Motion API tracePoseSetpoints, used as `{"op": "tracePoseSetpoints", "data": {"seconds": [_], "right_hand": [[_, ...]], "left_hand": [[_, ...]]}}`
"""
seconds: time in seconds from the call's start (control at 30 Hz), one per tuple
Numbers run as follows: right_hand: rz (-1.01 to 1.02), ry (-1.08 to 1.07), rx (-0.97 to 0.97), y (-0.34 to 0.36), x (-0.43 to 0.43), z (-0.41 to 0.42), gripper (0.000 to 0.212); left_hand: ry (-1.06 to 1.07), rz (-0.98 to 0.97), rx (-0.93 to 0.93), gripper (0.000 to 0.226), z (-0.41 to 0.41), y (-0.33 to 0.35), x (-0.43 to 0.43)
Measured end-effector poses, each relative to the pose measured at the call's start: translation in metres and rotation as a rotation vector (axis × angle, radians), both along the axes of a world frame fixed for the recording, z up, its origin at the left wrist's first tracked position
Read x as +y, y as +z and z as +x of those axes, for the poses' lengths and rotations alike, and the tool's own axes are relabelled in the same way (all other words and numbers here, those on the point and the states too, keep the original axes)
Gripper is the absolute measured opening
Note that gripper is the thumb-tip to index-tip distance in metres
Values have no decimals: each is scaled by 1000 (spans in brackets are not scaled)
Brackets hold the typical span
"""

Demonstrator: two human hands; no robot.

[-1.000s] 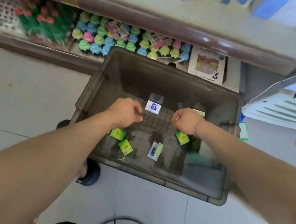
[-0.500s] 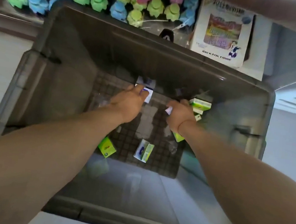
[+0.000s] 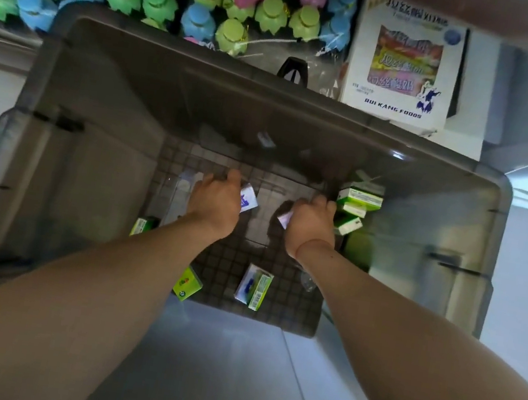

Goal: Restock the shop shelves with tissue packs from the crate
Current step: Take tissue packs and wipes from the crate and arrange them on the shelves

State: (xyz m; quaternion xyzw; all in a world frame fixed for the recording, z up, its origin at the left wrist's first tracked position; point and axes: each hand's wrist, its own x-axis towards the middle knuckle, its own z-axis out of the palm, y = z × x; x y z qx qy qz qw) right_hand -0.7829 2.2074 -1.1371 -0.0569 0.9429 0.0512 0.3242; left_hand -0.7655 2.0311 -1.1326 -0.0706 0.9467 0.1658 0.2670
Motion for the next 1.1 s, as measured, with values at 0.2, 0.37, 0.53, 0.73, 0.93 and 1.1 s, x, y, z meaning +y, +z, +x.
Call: {"op": "tracePoseSetpoints", "data": {"seconds": [0.2,0.37,0.53,0.73,0.93,1.1], "right_hand": [[-555,-437,-17,49,9,-10,17],[-801,-509,-37,157,24,-12,21],[-910,-440,13,283,42,1,40],[-1082,-330,265,429,61,17,28],[-1395,-298,553,555,107,17,29],[-1561,-329,760,625,164,15,41]], "left_hand": [[267,347,36,38,2,46,-18],[339,499,112,29,7,139,-29],[267,594,200,24,24,253,-30],[135,643,412,20,35,409,-17],[9,618,705,16,11,558,27],[-126,518,1005,12,-20,667,90]]}}
